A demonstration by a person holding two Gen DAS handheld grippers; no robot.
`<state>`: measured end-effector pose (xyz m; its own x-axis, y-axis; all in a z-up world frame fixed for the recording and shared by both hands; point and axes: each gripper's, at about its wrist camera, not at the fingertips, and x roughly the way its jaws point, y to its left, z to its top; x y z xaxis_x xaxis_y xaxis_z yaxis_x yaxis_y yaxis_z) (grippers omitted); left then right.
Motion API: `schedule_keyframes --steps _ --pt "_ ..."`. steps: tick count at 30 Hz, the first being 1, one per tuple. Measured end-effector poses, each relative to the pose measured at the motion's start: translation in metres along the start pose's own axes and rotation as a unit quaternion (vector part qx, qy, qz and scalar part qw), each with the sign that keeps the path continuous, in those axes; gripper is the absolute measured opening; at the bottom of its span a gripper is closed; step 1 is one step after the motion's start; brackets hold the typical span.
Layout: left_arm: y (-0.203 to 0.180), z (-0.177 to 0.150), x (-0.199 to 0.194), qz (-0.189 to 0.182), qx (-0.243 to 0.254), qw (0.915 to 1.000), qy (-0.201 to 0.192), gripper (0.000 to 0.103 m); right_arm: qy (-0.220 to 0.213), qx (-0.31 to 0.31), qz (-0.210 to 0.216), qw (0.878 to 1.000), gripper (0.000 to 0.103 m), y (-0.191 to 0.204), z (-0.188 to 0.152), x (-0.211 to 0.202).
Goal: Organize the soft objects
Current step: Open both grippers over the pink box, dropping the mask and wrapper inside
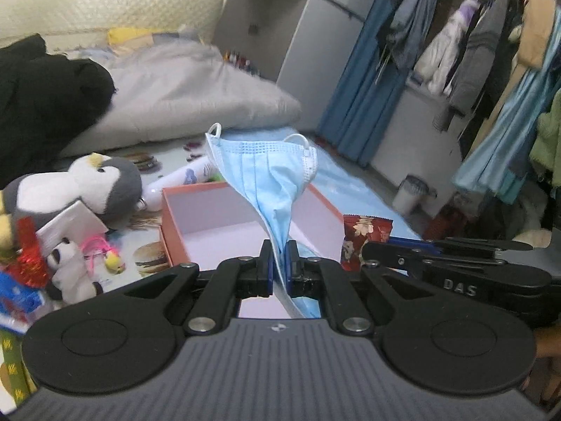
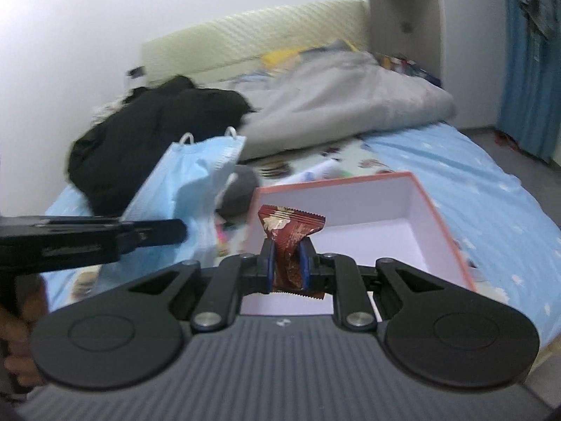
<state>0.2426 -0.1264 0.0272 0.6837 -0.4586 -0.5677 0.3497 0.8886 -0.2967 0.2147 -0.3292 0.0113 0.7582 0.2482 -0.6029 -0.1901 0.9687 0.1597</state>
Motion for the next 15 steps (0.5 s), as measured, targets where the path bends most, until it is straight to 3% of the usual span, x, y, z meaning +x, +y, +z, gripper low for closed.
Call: schedule_keyframes --steps 6,12,15 --pt "-0.015 0.027 0.054 0.008 0.02 0.9991 0.035 0.007 0.059 0.049 -0.02 0.997 0.018 -0.042 -0.004 0.047" --pt "-0.013 0.02 0.119 0.013 0.01 0.9943 0.105 0.007 0.108 0.082 -0.027 0.99 0.018 -0.067 -0.022 0.076" --pt "-0.01 0.013 0.138 0.022 0.011 0.9921 0.123 0.007 0.118 0.087 -0.031 0.989 0.019 -0.076 -0.027 0.081"
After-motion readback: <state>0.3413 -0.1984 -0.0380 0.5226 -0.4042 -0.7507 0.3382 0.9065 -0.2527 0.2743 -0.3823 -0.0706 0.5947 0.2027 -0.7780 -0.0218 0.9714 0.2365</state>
